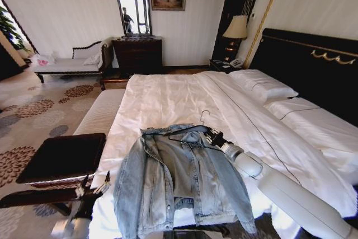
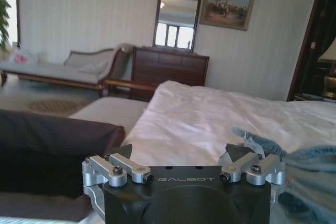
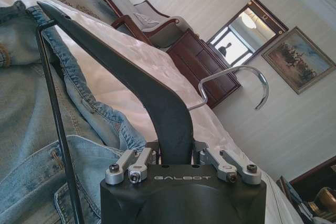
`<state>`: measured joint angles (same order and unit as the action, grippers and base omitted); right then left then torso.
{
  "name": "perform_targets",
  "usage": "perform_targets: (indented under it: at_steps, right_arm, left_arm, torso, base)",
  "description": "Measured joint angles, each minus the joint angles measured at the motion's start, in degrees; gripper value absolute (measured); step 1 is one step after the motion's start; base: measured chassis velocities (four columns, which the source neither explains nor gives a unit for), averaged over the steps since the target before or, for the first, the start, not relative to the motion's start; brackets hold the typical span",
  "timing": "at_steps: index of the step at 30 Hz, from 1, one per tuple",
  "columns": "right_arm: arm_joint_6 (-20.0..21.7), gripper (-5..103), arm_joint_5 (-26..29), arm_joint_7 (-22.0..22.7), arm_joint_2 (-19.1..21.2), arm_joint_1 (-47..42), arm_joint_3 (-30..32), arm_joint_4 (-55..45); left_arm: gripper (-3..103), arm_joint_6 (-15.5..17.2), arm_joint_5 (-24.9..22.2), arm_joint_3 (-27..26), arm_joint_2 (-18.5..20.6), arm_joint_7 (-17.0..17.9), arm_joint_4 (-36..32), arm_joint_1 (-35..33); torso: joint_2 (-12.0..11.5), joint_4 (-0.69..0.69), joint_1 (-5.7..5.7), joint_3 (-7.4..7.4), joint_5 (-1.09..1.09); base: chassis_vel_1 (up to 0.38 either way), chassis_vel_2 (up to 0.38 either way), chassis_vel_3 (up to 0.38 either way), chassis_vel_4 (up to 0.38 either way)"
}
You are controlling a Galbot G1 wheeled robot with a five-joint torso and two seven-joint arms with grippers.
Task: Pick up the clothes from the bed and hang them on the clothes hanger.
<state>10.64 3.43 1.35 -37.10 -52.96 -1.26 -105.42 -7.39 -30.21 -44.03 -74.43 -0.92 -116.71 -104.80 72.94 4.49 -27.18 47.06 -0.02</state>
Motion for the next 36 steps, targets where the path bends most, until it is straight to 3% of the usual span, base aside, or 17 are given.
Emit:
perform_targets:
  at_steps: [1, 5, 6, 10, 12, 15, 24, 30, 36]
  right_arm:
    - [0.0, 31, 0.0, 0.0, 0.0, 0.0, 0.0, 0.0]
    - [-0.07, 31, 0.06, -0.12, -0.25, 1.99, -1.8, 0.75]
    - [-0.07, 31, 0.06, -0.12, -0.25, 1.99, -1.8, 0.75]
    - [-0.22, 31, 0.38, -0.24, -0.73, 3.14, -2.58, 1.13]
    - [-0.22, 31, 0.42, -0.25, -0.79, 3.22, -2.62, 1.15]
    - [-0.22, 31, 0.92, -0.25, -1.13, 3.49, -2.7, 1.1]
    - [-0.02, 31, 1.79, -0.3, -1.93, 3.72, -2.67, 0.81]
    - [0.25, 31, 1.99, -0.33, -2.72, 4.02, -2.83, 1.1]
    - [0.52, 31, 2.11, -0.34, -3.28, 4.19, -2.86, 1.41]
  left_arm:
    - [100, 0.0, 0.0, 0.0, 0.0, 0.0, 0.0, 0.0]
    - [100, 7.2, -3.54, 5.31, 5.2, 4.11, 0.18, 9.56]
    - [100, 7.2, -3.54, 5.31, 5.2, 4.11, 0.18, 9.56]
    - [100, 12.62, -8.15, 13.34, 10.75, 7.24, 2.57, 17.52]
    - [100, 12.89, -8.57, 14.0, 11.15, 7.48, 3.13, 18.22]
    - [100, 14.74, -13.29, 19.47, 13.96, 9.48, 8.6, 24.37]
    - [100, 15.48, -16.99, 26.9, 16.1, 10.41, 20.97, 37.89]
    - [100, 15.92, -17.97, 30.58, 16.01, 10.28, 23.92, 43.17]
    - [100, 16.13, -17.97, 32.95, 16.92, 8.95, 23.59, 43.95]
  torso:
    - [0.0, 0.0, 0.0, 0.0, 0.0]
    - [0.0, 0.04, 0.0, 0.0, 0.0]
    - [0.0, 0.04, 0.0, 0.0, 0.0]
    - [-0.01, 0.03, -0.01, 0.01, 0.02]
    - [-0.01, 0.03, -0.01, 0.01, 0.02]
    - [-0.01, 0.02, 0.0, 0.0, 0.0]
    - [-0.01, 0.03, -0.01, 0.01, 0.0]
    - [0.0, 0.02, 0.0, 0.0, 0.02]
    - [0.0, 0.03, 0.0, 0.0, 0.02]
  base:
    - [0.0, 0.0, 0.0, 0.0]
    - [0.0, 0.0, 0.0, 0.0]
    - [0.0, 0.0, 0.0, 0.0]
    - [0.0, 0.0, 0.0, 0.0]
    - [0.0, 0.0, 0.0, 0.0]
    - [0.0, 0.0, 0.0, 0.0]
    - [0.0, 0.0, 0.0, 0.0]
    - [0.0, 0.0, 0.0, 0.0]
    - [0.0, 0.0, 0.0, 0.0]
